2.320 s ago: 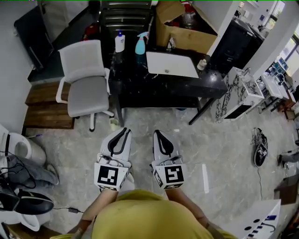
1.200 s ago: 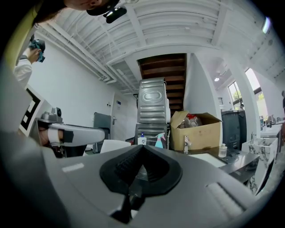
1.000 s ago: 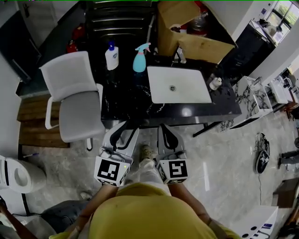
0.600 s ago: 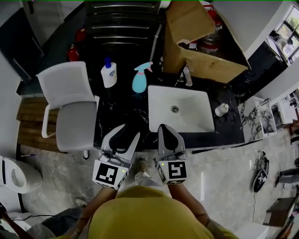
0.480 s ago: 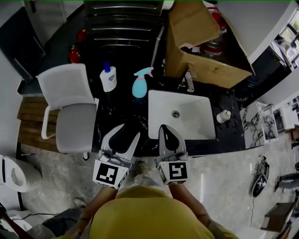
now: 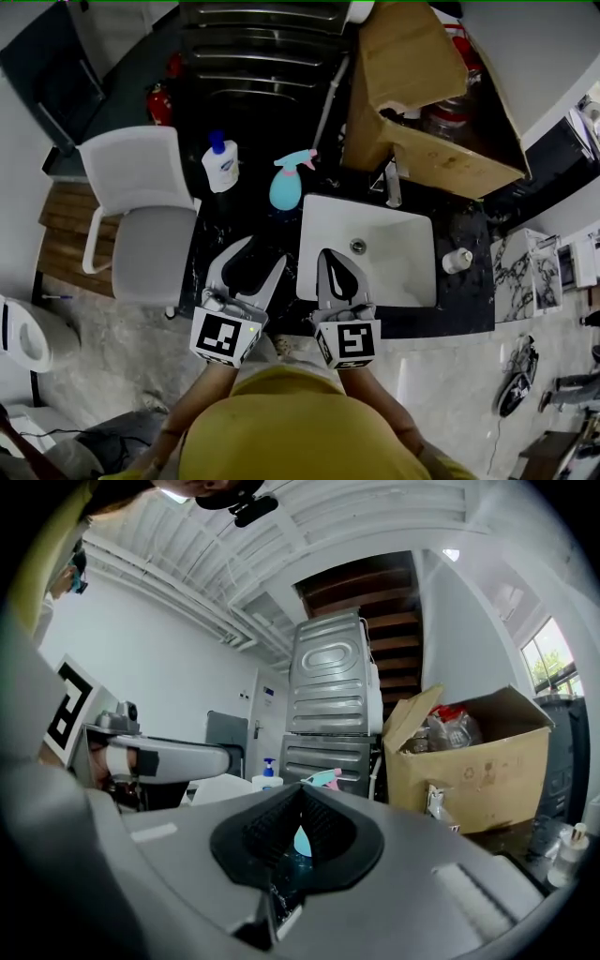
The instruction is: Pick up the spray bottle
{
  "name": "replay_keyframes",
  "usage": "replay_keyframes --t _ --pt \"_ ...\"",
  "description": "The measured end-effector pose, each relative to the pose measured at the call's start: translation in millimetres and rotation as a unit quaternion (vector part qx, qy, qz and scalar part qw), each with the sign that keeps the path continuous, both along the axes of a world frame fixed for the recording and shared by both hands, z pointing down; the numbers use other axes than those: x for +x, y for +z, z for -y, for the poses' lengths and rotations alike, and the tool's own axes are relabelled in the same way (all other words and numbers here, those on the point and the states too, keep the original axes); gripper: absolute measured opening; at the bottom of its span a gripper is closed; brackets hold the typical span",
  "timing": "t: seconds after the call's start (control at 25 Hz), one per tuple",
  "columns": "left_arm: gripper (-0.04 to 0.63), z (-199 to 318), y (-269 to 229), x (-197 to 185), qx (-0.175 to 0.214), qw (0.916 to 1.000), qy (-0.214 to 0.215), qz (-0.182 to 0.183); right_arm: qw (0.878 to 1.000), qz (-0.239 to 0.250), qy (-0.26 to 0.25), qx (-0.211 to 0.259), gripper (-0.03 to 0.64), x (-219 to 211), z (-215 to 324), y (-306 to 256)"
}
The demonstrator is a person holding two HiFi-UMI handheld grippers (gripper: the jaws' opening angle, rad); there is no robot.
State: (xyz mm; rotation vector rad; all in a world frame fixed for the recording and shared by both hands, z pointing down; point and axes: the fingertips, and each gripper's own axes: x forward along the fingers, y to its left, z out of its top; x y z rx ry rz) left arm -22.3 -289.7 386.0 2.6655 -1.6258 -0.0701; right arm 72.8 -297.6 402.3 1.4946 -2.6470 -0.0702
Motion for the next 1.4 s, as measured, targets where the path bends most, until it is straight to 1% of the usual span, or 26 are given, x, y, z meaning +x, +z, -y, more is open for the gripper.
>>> replay_keyframes --t 0.08,0.4,0.48,0.68,0.76,0.84,0.96,1.04,1.28,1.4 --pt "0.205 10 -1 0 -0.001 1.0000 0.005 -0.002 1.000 0.001 0.002 0.000 0.001 -2 6 -1" --pt "0.206 49 -2 -5 -0.012 0.9997 0.020 0.010 1.000 0.005 0.016 0.001 0.001 -6 28 -10" --pt "0.219 60 3 -5 -0.014 0.9995 0.025 0.013 1.000 0.002 0.020 0.003 0.002 -7 37 -9" --pt "0.250 84 21 -1 -0.028 0.9988 0.036 0.016 1.000 -0.004 0.027 0.004 0.000 -8 54 0" --pt "0.252 94 31 1 -0.035 0.9983 0.041 0.023 1.000 -0.005 0.027 0.006 0.002 -11 61 3" --pt "0.268 104 42 4 -0.045 0.9976 0.044 0.029 1.000 -0.010 0.027 0.001 0.000 -11 70 11" --pt "0.279 122 55 5 -0.050 0.9971 0.041 0.041 1.000 -0.007 0.029 -0.009 0.000 -11 83 18" --pt "0.279 134 66 5 -0.056 0.9964 0.039 0.051 0.999 -0.015 0.028 -0.015 0.002 -9 90 28" --pt "0.328 168 99 2 -0.092 0.9928 0.033 0.069 0.999 -0.010 0.029 -0.032 0.000 -10 112 38" --pt "0.350 182 118 5 -0.111 0.9904 0.039 0.071 0.998 -0.008 0.033 -0.043 0.002 -8 119 43"
